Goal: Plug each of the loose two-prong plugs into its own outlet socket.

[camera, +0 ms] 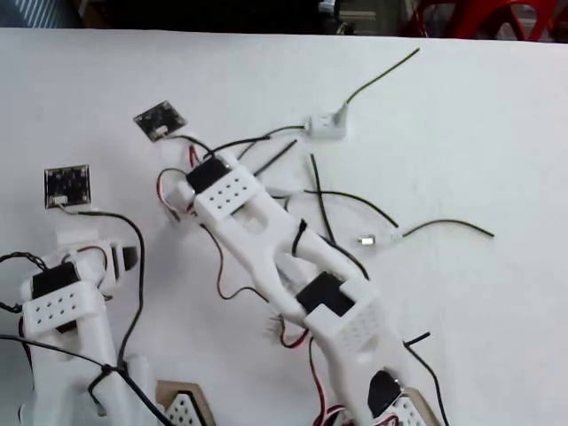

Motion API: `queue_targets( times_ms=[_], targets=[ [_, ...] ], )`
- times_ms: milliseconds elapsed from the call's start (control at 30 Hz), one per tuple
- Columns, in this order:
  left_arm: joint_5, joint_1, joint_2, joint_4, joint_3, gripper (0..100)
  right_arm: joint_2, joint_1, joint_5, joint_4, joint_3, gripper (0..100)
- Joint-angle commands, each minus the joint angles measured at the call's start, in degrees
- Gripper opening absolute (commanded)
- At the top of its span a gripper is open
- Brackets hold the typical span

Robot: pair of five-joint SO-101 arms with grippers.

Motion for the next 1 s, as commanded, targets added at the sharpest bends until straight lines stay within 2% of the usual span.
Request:
queue_targets(
  times_ms=[0, 633, 833, 967],
  targets=[
    [0.26, 0.22, -1.45, -1.23, -0.35, 27, -0.40, -1.10, -0.70, 0.04, -1.23, 1.7],
    [0.18, 0.22, -1.45, -1.23, -0.35, 27, 4.00, -2.15, 2.37, 1.71, -1.76, 1.6],
    [0.18, 0.22, -1.45, -1.23, -0.35, 27, 3.56, -1.89, 2.46, 11.03, -9.05, 1.6],
    [0.18, 0.22, -1.45, -1.23, -0.35, 27, 7.08, -2.15, 2.55, 12.26, -12.66, 1.6]
  ],
)
